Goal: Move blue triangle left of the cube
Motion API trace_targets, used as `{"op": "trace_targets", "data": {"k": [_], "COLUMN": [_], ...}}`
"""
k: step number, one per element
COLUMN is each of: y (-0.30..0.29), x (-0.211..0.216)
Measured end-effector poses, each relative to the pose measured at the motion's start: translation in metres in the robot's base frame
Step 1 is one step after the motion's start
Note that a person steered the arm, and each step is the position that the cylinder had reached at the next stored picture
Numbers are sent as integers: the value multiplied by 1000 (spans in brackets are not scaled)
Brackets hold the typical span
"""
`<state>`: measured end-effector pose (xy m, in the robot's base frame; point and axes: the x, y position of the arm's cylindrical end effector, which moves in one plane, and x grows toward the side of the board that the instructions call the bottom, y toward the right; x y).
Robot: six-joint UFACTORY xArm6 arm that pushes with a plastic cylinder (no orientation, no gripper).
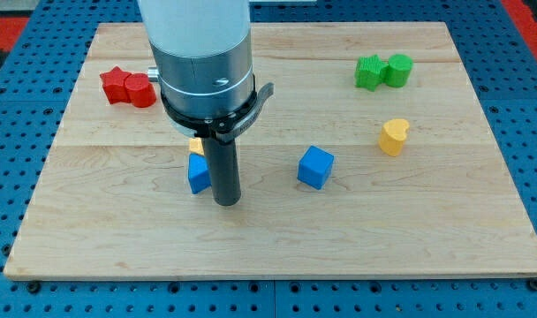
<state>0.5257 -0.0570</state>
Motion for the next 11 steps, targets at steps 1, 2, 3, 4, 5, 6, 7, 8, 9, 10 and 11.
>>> {"op": "trace_targets", "data": {"k": [1,2,3,4,5,6,7,8,9,10,11], "y": [-33,-64,-81,-65,-54,-43,-2,32,34,-4,-28], "x": [8,22,24,-10,-24,-24,-24,-22,-22,-21,-24]}}
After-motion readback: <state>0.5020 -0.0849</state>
